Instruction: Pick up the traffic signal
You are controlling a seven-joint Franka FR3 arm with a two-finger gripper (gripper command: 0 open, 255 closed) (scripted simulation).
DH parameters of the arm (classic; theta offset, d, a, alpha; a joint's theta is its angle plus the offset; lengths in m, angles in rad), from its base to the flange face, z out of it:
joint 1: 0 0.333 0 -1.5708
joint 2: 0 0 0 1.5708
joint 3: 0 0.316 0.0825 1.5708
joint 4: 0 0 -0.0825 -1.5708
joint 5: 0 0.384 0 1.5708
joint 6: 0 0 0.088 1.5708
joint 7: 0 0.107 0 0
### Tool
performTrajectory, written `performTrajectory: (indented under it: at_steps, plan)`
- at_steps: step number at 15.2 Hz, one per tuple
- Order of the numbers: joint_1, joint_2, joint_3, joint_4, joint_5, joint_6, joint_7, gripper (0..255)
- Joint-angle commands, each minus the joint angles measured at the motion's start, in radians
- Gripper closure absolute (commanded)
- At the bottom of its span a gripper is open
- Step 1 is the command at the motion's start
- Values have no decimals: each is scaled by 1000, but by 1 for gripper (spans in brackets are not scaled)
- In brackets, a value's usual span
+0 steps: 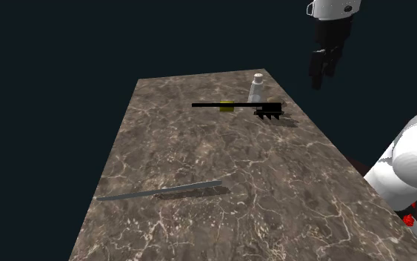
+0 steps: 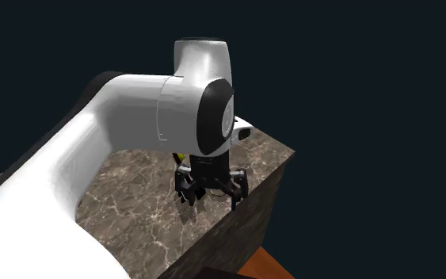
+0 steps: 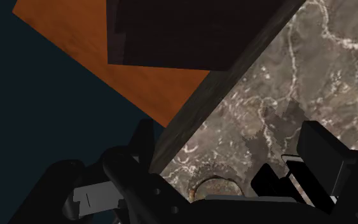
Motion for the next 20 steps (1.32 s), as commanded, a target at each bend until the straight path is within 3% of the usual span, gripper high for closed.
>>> performTrajectory:
  at_steps: [1, 11, 20]
  plan:
    - [0, 0, 0, 0, 0, 0, 0, 0]
    - [68, 345, 118, 185, 28, 172, 35, 0]
    - [117, 661, 218, 435, -17, 240, 81, 0]
